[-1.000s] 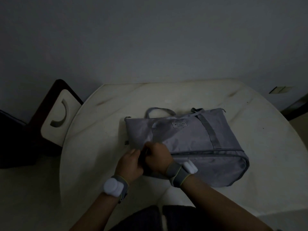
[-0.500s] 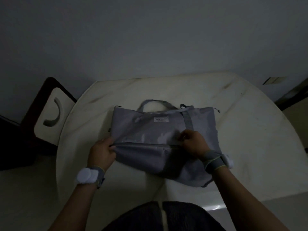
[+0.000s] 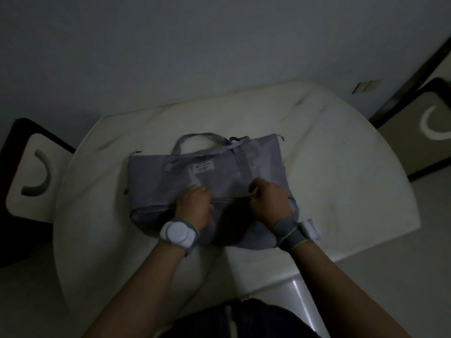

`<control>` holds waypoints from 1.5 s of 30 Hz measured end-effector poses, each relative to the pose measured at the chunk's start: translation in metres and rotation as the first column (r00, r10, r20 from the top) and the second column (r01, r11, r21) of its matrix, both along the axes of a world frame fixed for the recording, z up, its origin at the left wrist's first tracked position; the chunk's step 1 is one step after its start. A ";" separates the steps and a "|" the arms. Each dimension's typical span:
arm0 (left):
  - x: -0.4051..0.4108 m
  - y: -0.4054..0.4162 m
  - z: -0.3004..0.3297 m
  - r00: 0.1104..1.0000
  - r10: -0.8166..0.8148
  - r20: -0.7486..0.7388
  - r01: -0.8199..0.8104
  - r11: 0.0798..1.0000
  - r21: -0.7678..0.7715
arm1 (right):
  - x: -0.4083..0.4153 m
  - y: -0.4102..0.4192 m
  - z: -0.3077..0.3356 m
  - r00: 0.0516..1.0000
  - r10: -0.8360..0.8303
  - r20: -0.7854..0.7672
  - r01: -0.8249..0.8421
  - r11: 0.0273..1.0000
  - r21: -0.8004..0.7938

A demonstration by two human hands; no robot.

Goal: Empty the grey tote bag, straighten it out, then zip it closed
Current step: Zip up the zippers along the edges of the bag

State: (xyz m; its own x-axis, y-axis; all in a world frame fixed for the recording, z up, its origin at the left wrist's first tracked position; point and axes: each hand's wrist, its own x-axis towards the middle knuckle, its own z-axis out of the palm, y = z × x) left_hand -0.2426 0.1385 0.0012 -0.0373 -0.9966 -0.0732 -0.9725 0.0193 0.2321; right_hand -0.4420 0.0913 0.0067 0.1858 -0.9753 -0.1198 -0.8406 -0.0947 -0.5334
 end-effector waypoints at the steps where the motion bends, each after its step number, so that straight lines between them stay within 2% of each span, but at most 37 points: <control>1: 0.008 0.002 -0.003 0.999 0.030 -0.027 -0.030 1.000 0.006 | -0.017 -0.004 -0.002 0.998 -0.055 -0.014 0.055 0.998 -0.003; 4: 0.015 0.007 -0.009 0.998 0.037 -0.043 -0.036 0.999 0.022 | -0.065 -0.011 -0.012 0.974 -0.227 0.000 0.227 0.973 0.046; 6: 0.002 0.001 -0.007 1.000 -0.001 0.010 0.001 1.000 0.029 | -0.085 -0.010 -0.022 0.950 -0.311 0.026 0.307 0.946 0.101; 10: -0.037 -0.017 0.005 0.976 -0.066 0.208 0.048 0.995 0.090 | -0.091 -0.002 -0.041 0.928 -0.356 0.113 0.342 0.931 0.125; 12: -0.072 -0.027 0.003 0.945 -0.216 0.247 0.191 0.974 0.122 | -0.092 0.005 -0.043 0.926 -0.357 0.124 0.340 0.930 0.143; 15: -0.126 -0.051 -0.012 0.915 -0.355 0.192 0.331 0.932 0.145 | -0.095 0.022 -0.053 0.928 -0.360 0.091 0.352 0.931 0.098; 18: -0.157 -0.071 -0.027 0.910 -0.388 0.144 0.358 0.913 0.198 | -0.088 0.038 -0.069 0.943 -0.332 0.010 0.330 0.940 0.086; 21: -0.175 -0.083 -0.031 0.902 -0.392 0.182 0.336 0.900 0.278 | -0.081 0.044 -0.073 0.924 -0.368 0.099 0.356 0.926 0.126; 25: -0.172 -0.089 -0.021 0.958 -0.279 0.067 0.243 0.912 0.330 | -0.079 0.038 -0.074 0.889 -0.413 0.197 0.372 0.903 0.215; 28: -0.168 -0.103 0.004 0.982 -0.191 -0.003 0.183 0.937 0.296 | -0.077 0.014 -0.055 0.870 -0.414 0.270 0.368 0.907 0.206; 30: -0.163 -0.125 0.037 0.988 -0.152 -0.020 0.152 0.963 0.222 | -0.070 -0.016 -0.023 0.870 -0.370 0.325 0.351 0.929 0.118; 33: -0.141 -0.161 0.115 0.997 -0.068 -0.038 0.065 0.994 -0.089 | -0.057 -0.072 0.055 0.901 -0.240 0.361 0.294 0.950 -0.102; 36: -0.107 -0.171 0.203 0.982 0.009 -0.191 -0.087 0.911 -0.404 | -0.036 -0.108 0.160 0.953 -0.077 0.292 0.180 0.922 -0.343; 39: -0.065 -0.146 0.256 0.914 0.034 -0.405 -0.270 0.795 -0.543 | -0.003 -0.106 0.243 0.986 0.092 0.141 -0.013 0.877 -0.480; 42: -0.038 -0.109 0.247 0.890 0.057 -0.453 -0.336 0.754 -0.564 | 0.028 -0.081 0.264 0.961 0.207 -0.182 -0.270 0.836 -0.477; 45: -0.020 -0.070 0.185 0.859 0.103 -0.501 -0.378 0.788 -0.486 | 0.054 -0.050 0.230 0.895 0.298 -0.332 -0.406 0.851 -0.332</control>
